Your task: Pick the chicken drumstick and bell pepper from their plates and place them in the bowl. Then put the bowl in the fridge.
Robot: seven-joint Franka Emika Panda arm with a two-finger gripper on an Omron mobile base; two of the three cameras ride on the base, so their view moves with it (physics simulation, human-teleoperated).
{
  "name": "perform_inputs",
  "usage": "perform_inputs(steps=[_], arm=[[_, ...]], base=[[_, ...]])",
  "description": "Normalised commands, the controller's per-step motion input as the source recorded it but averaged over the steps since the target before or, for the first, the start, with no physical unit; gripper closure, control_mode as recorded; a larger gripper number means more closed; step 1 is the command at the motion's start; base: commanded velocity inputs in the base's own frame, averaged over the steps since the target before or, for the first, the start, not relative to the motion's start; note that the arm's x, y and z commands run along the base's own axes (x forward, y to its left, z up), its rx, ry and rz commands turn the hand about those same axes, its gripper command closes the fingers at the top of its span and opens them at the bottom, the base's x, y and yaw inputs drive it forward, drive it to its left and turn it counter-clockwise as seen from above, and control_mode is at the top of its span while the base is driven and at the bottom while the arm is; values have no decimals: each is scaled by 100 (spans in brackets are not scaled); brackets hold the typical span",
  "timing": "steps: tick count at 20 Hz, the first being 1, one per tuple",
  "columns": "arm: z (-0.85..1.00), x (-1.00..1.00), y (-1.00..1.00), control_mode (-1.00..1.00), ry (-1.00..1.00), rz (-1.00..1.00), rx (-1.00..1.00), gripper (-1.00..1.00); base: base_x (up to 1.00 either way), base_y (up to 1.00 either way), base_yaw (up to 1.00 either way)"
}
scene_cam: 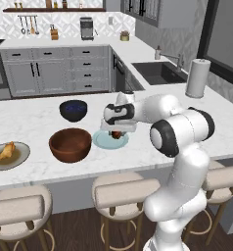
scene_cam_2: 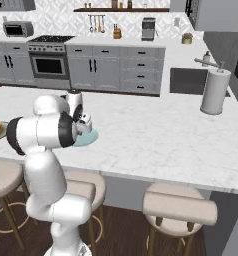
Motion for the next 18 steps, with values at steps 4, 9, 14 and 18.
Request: perform_inputs(steps=[4, 9, 14, 18], arm=[[77, -43, 40, -100, -5, 1, 1, 100], [47, -33, 91, -100, -10, 2, 1, 100], [25, -4, 100, -100, -1, 0, 0, 100], [0, 40, 85, -100, 2, 0, 0, 100]], base=[[0, 0, 0], [0, 0, 0], [0, 0, 0], [0, 0, 0]])
